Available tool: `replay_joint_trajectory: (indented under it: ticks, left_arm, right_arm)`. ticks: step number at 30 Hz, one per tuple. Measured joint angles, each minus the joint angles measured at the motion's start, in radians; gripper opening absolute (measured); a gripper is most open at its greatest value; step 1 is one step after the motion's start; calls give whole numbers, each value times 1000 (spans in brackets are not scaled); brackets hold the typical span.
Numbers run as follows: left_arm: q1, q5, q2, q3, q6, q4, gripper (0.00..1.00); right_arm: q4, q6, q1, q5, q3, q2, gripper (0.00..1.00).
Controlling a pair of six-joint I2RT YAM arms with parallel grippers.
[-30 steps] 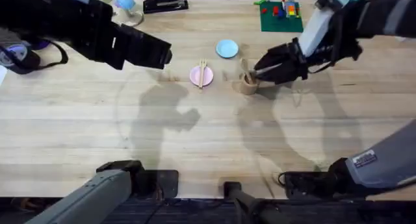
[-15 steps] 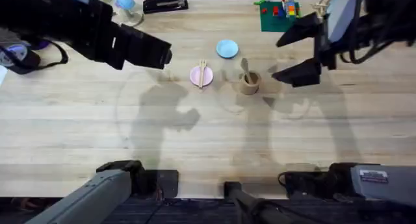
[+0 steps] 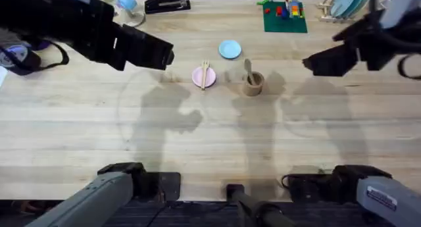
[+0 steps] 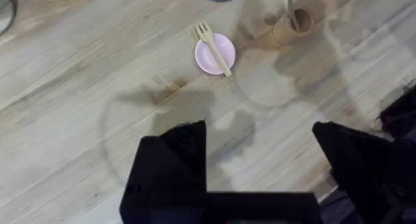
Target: Pick up a utensil and set it on the pink plate, then put the other utensil in the container.
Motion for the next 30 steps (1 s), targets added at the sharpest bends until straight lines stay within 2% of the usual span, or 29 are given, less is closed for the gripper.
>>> replay_joint_trajectory:
  ticks: [7, 11, 18, 30]
  left_arm:
    - [0, 0, 0, 0, 0, 0, 993]
    - [0, 0, 0, 0, 0, 0, 993]
    - [0, 0, 0, 0, 0, 0, 993]
    - [0, 0, 0, 0, 0, 0, 994]
  right_arm:
    - [-113, 250, 0, 218, 1, -106, 995]
    - [-158, 315, 0, 314, 1, -127, 995]
    - [-158, 351, 0, 364, 1, -131, 995]
    - [-159, 355, 0, 373, 1, -131, 995]
